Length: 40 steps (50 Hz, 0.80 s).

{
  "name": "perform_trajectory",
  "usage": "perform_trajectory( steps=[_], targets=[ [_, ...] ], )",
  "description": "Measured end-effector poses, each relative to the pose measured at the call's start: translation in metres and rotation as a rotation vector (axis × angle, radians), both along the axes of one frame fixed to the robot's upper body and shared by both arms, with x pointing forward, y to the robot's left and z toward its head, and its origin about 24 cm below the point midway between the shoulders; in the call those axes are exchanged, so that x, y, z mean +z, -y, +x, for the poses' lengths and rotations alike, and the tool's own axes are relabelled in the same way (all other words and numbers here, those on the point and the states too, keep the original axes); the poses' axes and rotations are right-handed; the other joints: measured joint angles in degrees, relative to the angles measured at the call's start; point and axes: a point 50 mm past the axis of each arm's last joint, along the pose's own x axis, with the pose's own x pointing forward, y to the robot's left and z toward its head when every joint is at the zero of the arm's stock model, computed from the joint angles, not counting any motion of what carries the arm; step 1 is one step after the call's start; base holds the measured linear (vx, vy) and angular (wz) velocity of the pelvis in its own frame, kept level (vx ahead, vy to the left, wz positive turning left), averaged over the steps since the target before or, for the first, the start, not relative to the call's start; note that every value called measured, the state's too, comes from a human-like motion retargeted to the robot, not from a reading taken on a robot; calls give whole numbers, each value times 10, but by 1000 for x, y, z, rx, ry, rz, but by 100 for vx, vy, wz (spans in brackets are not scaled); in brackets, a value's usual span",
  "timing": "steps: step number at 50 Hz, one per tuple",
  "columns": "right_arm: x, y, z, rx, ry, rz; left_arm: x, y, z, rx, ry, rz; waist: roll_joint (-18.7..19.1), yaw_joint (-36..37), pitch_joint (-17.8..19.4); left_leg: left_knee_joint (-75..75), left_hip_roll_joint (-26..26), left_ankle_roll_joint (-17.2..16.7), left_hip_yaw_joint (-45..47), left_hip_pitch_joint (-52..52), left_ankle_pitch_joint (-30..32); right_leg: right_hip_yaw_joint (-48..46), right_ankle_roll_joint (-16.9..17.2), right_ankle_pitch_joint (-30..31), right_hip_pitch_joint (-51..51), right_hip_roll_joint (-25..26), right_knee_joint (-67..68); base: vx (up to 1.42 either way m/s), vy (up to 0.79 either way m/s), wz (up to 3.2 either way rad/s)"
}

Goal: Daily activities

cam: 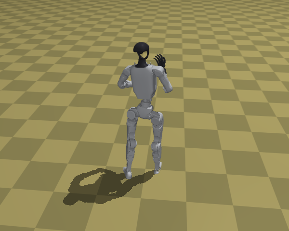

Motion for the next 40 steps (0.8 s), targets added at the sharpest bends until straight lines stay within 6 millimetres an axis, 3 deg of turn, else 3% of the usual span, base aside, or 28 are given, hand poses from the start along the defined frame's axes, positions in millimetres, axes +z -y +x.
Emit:
perform_trajectory(
  steps=[6, 10, 14, 18, 22, 28, 40],
  targets=[
    [41, 4, -13, -30, 224, 17, 76, 11, 8, -85, 306, -129, -7, -18, -13, 7, -2, 1, 3, 5, -6, 8, 0, 2, 4, -3, 4, 0, 0, 0],
    [61, -4, -24, 8, 334, 28, 133, 27, 1, -194, 555, -222, -4, -36, -26, 17, -1, 2, 5, 4, -13, 15, 0, 2, 4, -5, 9, 0, 0, 0],
    [69, -16, -32, 94, 423, -2, 184, 45, -16, -347, 828, -273, 3, -54, -38, 32, 2, 2, 7, 1, -21, 19, 0, 5, 7, -7, 8, 0, 0, 0],
    [68, -25, -34, 163, 497, -93, 220, 56, -36, -455, 1099, -261, 10, -63, -46, 45, 5, 1, 10, 0, -28, 19, 0, 6, 12, -8, 5, 0, 0, 0],
    [65, -31, -34, 205, 545, -185, 242, 59, -49, -481, 1300, -222, 16, -62, -51, 53, 7, 0, 13, 2, -32, 18, 0, 6, 18, -8, 2, 0, 0, 0],
    [63, -33, -33, 211, 582, -257, 263, 53, -59, -449, 1461, -187, 23, -53, -54, 55, 7, -1, 14, 8, -33, 14, 0, 3, 26, -8, 1, 0, 0, 0],
    [67, -28, -34, 177, 594, -293, 276, 41, -69, -410, 1522, -152, 33, -41, -53, 48, 3, -2, 14, 20, -32, 10, 0, -1, 37, -10, 1, 0, 0, 0]
  ],
)
